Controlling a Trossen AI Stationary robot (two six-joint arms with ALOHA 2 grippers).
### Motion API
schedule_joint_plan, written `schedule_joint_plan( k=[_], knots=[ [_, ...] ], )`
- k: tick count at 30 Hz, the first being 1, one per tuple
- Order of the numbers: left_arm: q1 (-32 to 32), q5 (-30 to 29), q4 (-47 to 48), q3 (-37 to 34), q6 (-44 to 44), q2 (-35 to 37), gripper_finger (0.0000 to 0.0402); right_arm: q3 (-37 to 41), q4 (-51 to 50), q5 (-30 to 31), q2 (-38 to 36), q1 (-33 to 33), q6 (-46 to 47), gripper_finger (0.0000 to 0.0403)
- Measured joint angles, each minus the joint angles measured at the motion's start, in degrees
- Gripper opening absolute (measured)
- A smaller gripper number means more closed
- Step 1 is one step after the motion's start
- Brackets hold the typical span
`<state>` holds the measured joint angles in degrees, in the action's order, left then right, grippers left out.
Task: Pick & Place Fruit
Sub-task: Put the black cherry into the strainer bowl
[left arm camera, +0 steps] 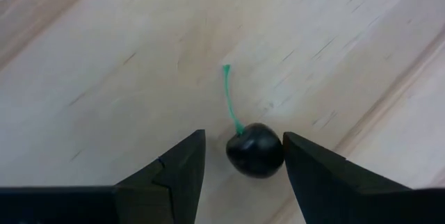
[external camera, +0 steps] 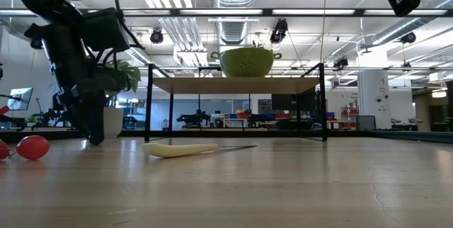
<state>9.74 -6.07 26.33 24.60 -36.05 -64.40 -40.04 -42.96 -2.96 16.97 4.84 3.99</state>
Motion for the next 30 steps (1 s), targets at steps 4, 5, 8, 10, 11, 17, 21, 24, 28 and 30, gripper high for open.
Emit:
schedule_joint_plan(
  k=[4,5,8,10,11,17,21,24,28,30],
  knots=[
    [0.00,-0.05,-0.04,-0.38,0.01,0.00,0.0188,0.00,0.01,0.00,0.00,0.01,0.00,0.0008],
    [0.02,-0.10,-0.03,-0.42,0.02,0.00,0.0182,-0.01,0.00,0.00,0.00,0.02,0.00,0.0008],
    [0.02,-0.28,-0.16,-0.48,0.02,0.00,0.0158,-0.01,0.00,0.00,0.00,0.02,0.00,0.0008],
    [0.02,0.02,-1.07,-0.52,0.00,0.00,0.0139,0.01,0.02,0.00,0.00,0.01,0.00,0.0008],
    [0.00,0.01,-1.80,-0.52,0.04,0.00,0.0131,-0.01,0.02,0.00,0.00,0.00,0.00,0.0008],
    [0.02,0.02,-3.81,-0.52,0.18,0.00,0.0115,-0.01,0.00,0.00,0.00,0.02,0.00,0.0008],
    [0.02,0.02,-3.78,-0.52,0.24,0.00,0.0135,0.00,0.02,0.00,0.00,0.00,0.00,0.0008],
    [0.02,0.02,-3.78,-0.52,0.32,0.00,0.0137,-0.01,0.00,0.00,0.00,0.00,0.00,0.0008],
    [0.02,0.02,-3.79,-0.52,0.61,0.00,0.0122,0.00,0.01,0.00,-0.01,0.00,0.00,0.0008],
    [0.02,0.02,-3.82,-0.52,0.61,0.00,0.0118,-0.01,0.02,0.00,-0.01,0.01,0.00,0.0008]
  ],
)
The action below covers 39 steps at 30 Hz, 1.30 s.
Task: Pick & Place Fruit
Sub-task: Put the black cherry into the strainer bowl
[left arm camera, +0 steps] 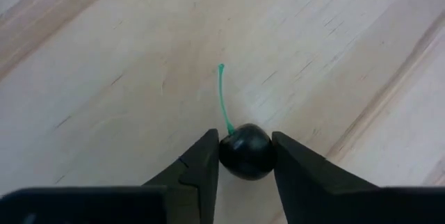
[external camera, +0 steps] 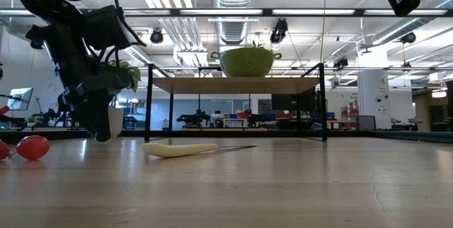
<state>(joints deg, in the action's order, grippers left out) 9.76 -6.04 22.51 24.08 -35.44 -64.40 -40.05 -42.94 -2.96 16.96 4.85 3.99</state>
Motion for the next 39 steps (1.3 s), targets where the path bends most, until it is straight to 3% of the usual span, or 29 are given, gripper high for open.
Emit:
schedule_joint_plan(
  k=[5,9,15,19,22,28,33,39],
  knots=[
    [0.00,0.05,-0.94,0.00,-0.24,0.00,0.0130,0.01,0.00,0.00,0.01,0.00,0.00,0.0008],
    [-0.06,3.87,-8.90,0.00,0.73,0.00,0.0134,0.02,0.00,0.00,0.01,0.01,0.00,0.0008],
    [-0.64,13.49,-36.85,0.00,6.78,0.00,0.0122,0.01,0.00,0.00,0.00,0.00,0.00,0.0008],
    [-0.89,14.47,-54.65,0.00,10.48,0.00,0.0127,0.01,-0.01,0.00,0.01,0.00,0.00,0.0008],
    [-0.89,14.43,-62.41,0.68,13.60,0.00,0.0130,0.02,0.00,0.00,0.01,-0.01,0.00,0.0008],
    [-0.93,10.97,-62.90,7.70,21.54,-1.01,0.0127,0.02,0.00,0.00,0.01,0.01,0.00,0.0008],
    [-0.81,8.40,-60.63,15.55,27.53,-6.10,0.0128,0.01,0.00,0.00,0.01,0.00,0.00,0.0008],
    [0.87,-0.41,-39.38,30.23,35.21,-14.35,0.0128,0.00,-0.02,0.00,0.01,-0.01,0.00,0.0008]
  ],
)
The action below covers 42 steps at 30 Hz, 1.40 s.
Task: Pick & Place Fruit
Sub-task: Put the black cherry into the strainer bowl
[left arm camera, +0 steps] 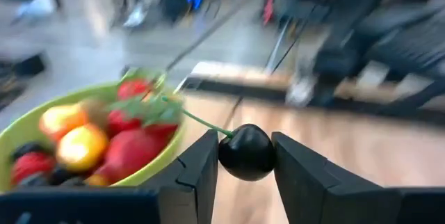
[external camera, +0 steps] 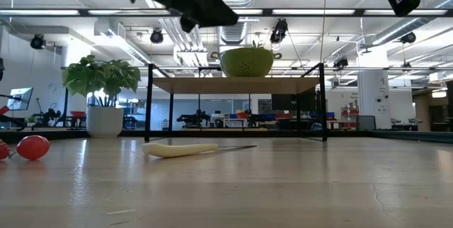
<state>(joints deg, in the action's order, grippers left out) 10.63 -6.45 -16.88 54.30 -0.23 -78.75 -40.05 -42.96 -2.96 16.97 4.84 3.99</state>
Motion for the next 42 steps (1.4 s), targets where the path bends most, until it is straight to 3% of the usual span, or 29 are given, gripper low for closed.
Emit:
schedule_joint_plan(
  k=[5,13,17,31,42],
  knots=[
    [2.25,-3.39,16.54,12.87,2.93,-6.54,0.0128,0.02,0.02,0.00,0.00,0.02,0.00,0.0008],
    [4.80,-4.43,26.10,28.11,6.81,-14.68,0.0127,0.01,0.01,0.00,-0.02,0.00,0.00,0.0008],
    [5.82,-7.98,31.14,32.96,7.88,-17.46,0.0127,0.02,0.00,0.00,-0.02,0.00,0.00,0.0008],
    [8.98,-9.70,35.10,33.62,7.85,-20.62,0.0129,0.02,0.00,0.00,-0.01,0.01,0.00,0.0008],
    [9.01,-9.62,34.46,33.97,10.07,-20.62,0.0180,0.01,0.01,0.00,-0.01,0.01,0.00,0.0008]
  ],
)
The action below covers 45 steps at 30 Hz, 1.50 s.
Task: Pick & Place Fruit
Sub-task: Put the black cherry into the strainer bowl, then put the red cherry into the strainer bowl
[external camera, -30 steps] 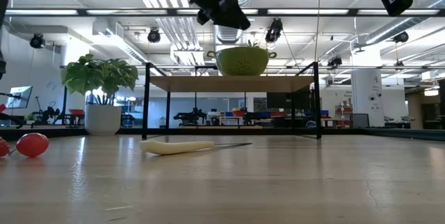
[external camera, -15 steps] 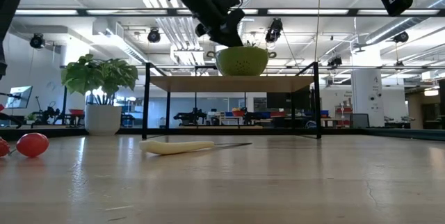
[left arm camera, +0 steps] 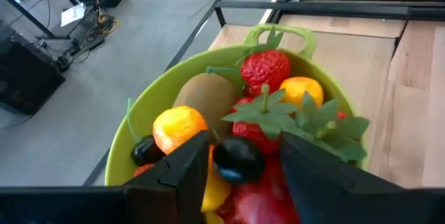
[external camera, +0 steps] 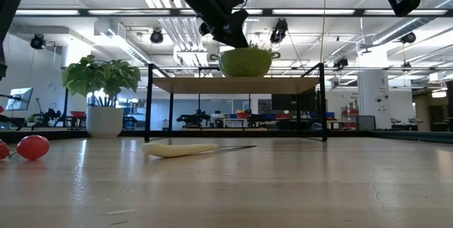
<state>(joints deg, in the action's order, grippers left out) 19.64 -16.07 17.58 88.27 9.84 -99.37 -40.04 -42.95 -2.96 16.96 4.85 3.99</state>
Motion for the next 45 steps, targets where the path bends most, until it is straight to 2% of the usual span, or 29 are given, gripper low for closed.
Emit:
schedule_joint_plan(
  k=[6,12,15,19,28,38,45],
  knots=[
    [-0.07,0.11,3.20,2.54,1.47,0.00,0.0225,0.00,-0.01,0.00,0.01,0.01,0.00,0.0008],
    [-1.46,0.18,17.26,11.06,1.60,0.28,0.0231,0.01,-0.01,0.00,0.01,-0.01,0.00,0.0008],
    [-3.03,1.99,25.74,15.03,-0.02,0.69,0.0232,0.00,0.00,0.00,0.01,0.00,0.00,0.0008],
    [-6.64,3.54,33.16,16.60,-4.00,2.02,0.0232,-0.01,0.02,0.00,-0.01,0.01,0.00,0.0008],
    [-21.22,3.24,40.01,16.46,-12.55,3.32,0.0226,-0.01,-0.01,0.00,-0.01,0.01,0.00,0.0008],
    [-41.27,-2.01,40.64,16.43,-15.25,3.26,0.0224,-0.01,-0.01,0.00,0.01,0.01,0.00,0.0008],
    [-50.82,-2.03,43.95,16.09,-18.24,3.23,0.0224,0.00,0.02,0.00,0.00,0.00,0.00,0.0008]
  ],
)
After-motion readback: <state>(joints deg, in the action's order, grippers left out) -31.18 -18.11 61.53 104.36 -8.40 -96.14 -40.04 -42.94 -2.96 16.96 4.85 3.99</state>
